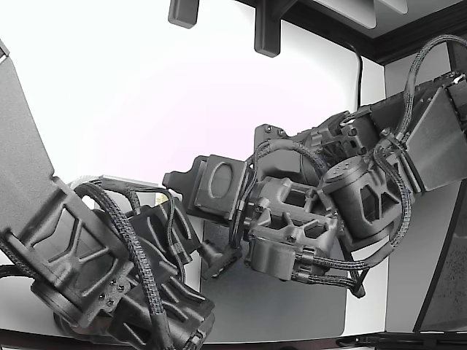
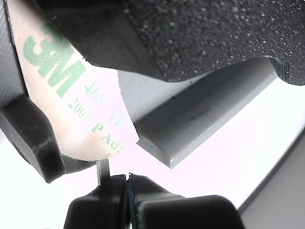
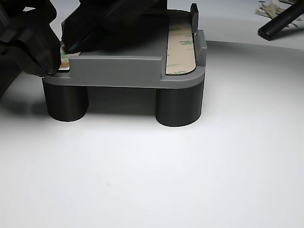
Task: Peel off protective film from adhesive tape.
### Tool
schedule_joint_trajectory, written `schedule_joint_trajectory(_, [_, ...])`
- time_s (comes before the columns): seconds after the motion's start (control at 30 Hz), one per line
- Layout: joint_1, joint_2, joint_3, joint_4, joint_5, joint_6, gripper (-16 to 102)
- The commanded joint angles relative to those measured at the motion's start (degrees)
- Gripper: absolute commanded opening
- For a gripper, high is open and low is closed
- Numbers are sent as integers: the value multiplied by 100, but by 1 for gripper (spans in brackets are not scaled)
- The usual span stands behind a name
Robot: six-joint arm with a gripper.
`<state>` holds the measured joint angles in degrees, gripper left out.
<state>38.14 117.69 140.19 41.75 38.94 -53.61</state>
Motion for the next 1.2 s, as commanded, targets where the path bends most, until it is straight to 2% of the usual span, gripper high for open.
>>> schedule_joint_trajectory(0.0, [-35, 105, -141, 26, -9, 18, -11])
schedule_joint_trajectory(1.17, [53, 62, -343, 334, 18, 97, -11])
